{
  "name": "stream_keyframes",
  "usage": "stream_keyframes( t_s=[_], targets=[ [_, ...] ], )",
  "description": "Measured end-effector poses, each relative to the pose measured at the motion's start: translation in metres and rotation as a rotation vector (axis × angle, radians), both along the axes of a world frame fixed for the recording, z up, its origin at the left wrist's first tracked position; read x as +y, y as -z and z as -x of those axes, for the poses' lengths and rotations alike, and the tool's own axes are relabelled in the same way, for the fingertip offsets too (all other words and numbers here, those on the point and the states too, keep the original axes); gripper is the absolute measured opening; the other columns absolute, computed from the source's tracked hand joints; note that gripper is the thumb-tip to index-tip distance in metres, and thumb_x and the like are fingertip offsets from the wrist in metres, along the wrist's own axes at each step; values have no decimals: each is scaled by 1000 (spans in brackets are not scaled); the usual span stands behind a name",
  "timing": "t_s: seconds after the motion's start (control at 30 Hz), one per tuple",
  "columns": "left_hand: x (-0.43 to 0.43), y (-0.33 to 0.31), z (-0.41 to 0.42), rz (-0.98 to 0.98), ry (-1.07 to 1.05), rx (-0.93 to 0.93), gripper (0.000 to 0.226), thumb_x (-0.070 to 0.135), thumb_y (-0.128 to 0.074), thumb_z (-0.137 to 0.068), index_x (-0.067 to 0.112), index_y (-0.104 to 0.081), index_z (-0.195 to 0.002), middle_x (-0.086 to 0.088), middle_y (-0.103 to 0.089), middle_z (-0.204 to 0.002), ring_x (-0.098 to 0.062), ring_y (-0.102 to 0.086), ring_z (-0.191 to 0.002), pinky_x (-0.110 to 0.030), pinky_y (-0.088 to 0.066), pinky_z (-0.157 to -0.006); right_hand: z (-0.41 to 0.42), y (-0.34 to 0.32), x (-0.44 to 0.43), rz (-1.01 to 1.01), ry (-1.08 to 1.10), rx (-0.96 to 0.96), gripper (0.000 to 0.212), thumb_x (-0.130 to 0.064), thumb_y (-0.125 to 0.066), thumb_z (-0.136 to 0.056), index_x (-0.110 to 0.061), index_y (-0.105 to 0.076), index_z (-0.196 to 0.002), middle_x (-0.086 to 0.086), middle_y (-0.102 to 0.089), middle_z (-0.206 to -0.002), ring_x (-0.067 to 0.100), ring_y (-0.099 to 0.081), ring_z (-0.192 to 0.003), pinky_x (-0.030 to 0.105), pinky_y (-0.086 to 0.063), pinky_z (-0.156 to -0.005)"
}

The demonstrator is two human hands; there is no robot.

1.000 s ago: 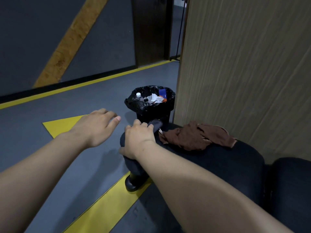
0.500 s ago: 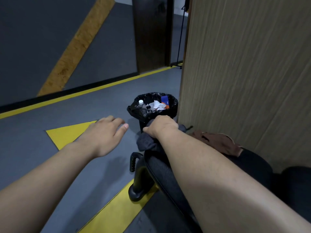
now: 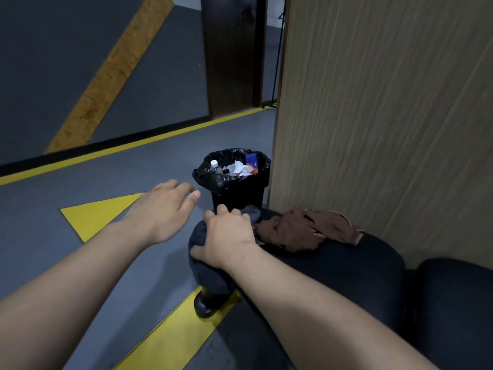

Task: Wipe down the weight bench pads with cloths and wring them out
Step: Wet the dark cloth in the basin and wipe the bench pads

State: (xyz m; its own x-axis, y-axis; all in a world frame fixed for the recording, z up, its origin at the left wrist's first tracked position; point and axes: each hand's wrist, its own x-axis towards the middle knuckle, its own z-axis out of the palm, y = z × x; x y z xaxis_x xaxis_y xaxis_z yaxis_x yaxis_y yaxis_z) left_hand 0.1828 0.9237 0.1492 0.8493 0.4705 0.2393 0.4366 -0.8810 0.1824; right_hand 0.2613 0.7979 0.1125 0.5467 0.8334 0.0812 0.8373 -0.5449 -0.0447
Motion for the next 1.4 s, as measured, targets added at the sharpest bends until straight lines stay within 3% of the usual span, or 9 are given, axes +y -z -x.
stream_keyframes(
  t_s=[0.17,0.3,0.43,0.57,0.83,0.97,1.13,1.33,1.4],
  targets=[
    [-10,-6,3,11,17,7,51,52,-19,-98,24,-57,-116,-4,-57,-108,-28,-53,-111,-46,-47,-90,33,3,-58,-97,-80,-112,56,-57,-61,-76,-14,-51,-111,12,-51,-112,38,-50,-102,48,-38,-83],
    [-27,-5,-6,25,42,57,52,55,-17,-97,26,-56,-117,-2,-55,-108,-28,-54,-112,-45,-46,-90,51,25,-107,-7,-151,-255,71,-65,-67,-57,-10,-62,-102,15,-58,-96,43,-58,-95,54,-48,-83],
    [-56,4,-23,58,125,99,47,56,-19,-98,27,-54,-113,-2,-54,-108,-28,-53,-113,-45,-45,-92,59,31,-146,-152,-195,-231,67,-68,-65,-49,-15,-63,-91,5,-57,-82,33,-59,-79,44,-54,-78],
    [-84,13,-41,95,196,124,54,58,-22,-98,27,-51,-131,-2,-55,-123,-26,-51,-120,-43,-44,-96,65,32,-181,-296,-204,-189,57,-62,-61,-58,-16,-60,-92,0,-53,-82,27,-56,-79,39,-50,-80],
    [-126,3,-78,179,255,119,53,59,-28,-99,25,-50,-132,-5,-53,-124,-27,-51,-119,-41,-43,-96,58,23,-250,-435,-101,-110,56,-58,-62,-56,-17,-67,-93,1,-55,-80,26,-61,-76,35,-53,-70],
    [-142,0,-92,190,284,159,57,63,-27,-97,25,-48,-134,-7,-54,-123,-28,-51,-119,-44,-42,-99,36,10,-283,-419,66,-33,53,-64,-61,-66,-21,-64,-97,-6,-56,-87,19,-61,-83,31,-53,-71],
    [-157,3,-104,199,270,206,63,69,-26,-94,26,-46,-135,-7,-53,-125,-30,-52,-120,-45,-43,-100,15,-4,-290,-308,163,53,57,-73,-44,-73,-30,-54,-108,-14,-51,-107,10,-55,-102,27,-49,-77],
    [-164,5,-110,175,250,285,82,84,-39,-80,28,-40,-140,-5,-51,-128,-29,-52,-120,-43,-45,-98,-35,-3,-290,-321,206,76,61,-77,-39,-71,-28,-53,-105,-11,-46,-98,14,-57,-95,31,-48,-76],
    [-163,6,-112,159,248,316,79,81,-44,-80,30,-40,-139,-4,-52,-125,-29,-53,-117,-43,-46,-97,-54,-4,-290,-306,216,91,63,-78,-41,-72,-27,-53,-107,-8,-47,-98,18,-58,-95,35,-49,-79]
  ],
)
